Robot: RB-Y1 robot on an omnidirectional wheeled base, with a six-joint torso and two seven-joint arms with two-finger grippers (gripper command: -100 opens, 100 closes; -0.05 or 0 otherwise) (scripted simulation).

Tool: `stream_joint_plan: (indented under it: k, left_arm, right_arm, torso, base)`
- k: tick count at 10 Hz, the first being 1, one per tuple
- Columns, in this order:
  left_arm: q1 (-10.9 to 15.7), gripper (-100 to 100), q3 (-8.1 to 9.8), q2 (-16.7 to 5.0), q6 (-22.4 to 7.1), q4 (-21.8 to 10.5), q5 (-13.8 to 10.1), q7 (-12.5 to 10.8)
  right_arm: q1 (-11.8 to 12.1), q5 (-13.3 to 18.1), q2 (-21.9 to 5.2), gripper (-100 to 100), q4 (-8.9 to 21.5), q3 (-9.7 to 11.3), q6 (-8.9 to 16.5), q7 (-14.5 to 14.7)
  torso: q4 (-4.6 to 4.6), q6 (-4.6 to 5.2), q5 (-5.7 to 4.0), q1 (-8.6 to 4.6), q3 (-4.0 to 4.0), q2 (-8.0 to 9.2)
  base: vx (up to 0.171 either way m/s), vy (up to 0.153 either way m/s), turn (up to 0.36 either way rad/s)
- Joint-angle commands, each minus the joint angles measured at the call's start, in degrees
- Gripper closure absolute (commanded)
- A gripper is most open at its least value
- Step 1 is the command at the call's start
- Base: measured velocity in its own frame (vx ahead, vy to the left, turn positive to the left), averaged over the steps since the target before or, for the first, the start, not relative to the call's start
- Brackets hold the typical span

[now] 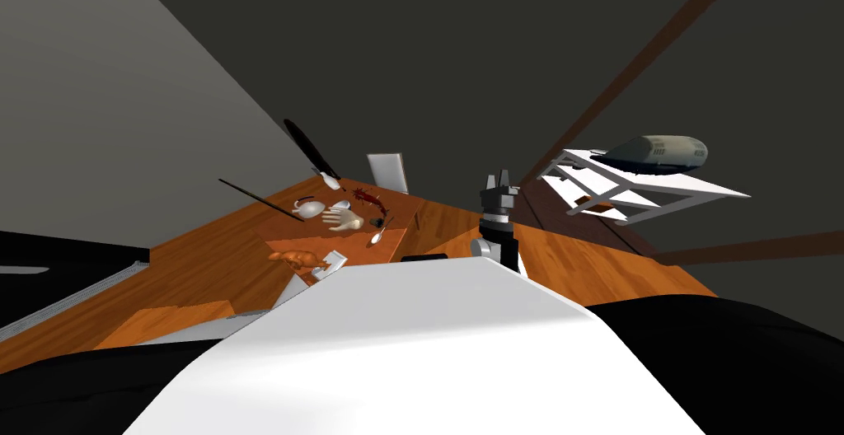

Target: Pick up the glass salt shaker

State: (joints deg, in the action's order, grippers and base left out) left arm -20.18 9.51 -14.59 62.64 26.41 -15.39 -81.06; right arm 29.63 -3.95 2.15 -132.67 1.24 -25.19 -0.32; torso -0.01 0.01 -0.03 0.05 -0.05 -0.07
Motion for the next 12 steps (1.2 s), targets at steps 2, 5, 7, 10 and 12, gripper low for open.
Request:
stream_joint_plan:
  k: [2, 5, 7, 10, 12]
  left_arm:
    - [0.03, 100, 0.01, 0.01, 0.10, 0.06, -0.02, -0.10]
    - [0.05, 0, 0.00, 0.04, 0.14, 0.08, -0.02, -0.14]
    - [3.26, 100, -0.73, 0.45, -2.56, 0.21, -3.57, 3.67]
    - [6.98, 100, -1.62, 1.05, -6.15, 1.31, -8.08, 7.99]
    - [8.83, 100, -2.06, 1.35, -8.15, 1.86, -10.33, 10.52]
  right_arm:
    - [0.00, 0.00, 0.00, 0, 0.00, 0.00, 0.00, 0.00]
    - [0.00, 0.00, 0.00, 0, 0.00, 0.00, 0.00, 0.00]
    - [-0.03, 0.00, 0.01, 0, 0.00, 0.01, 0.00, 0.00]
    - [-0.02, 0.00, 0.00, 0, 0.01, 0.00, 0.01, 0.00]
    - [-0.02, 0.00, 0.00, 0, 0.01, 0.00, 0.01, 0.00]
  torso:
    - [-0.02, 0.02, 0.06, 0.07, 0.00, 0.02]
    - [-0.04, 0.01, 0.08, 0.14, -0.02, 0.01]
    - [0.05, 0.16, 0.24, 0.31, 0.16, 0.33]
    - [-0.02, 0.01, 0.34, 0.62, 0.18, 0.40]
    - [-0.10, -0.01, 0.39, 0.68, 0.05, 0.22]
  base:
    - [0.000, 0.000, 0.000]
    - [0.000, 0.000, 0.000]
    - [-0.188, 0.004, -0.092]
    - [-0.157, 0.031, -0.052]
    - [-0.115, 0.014, -0.050]
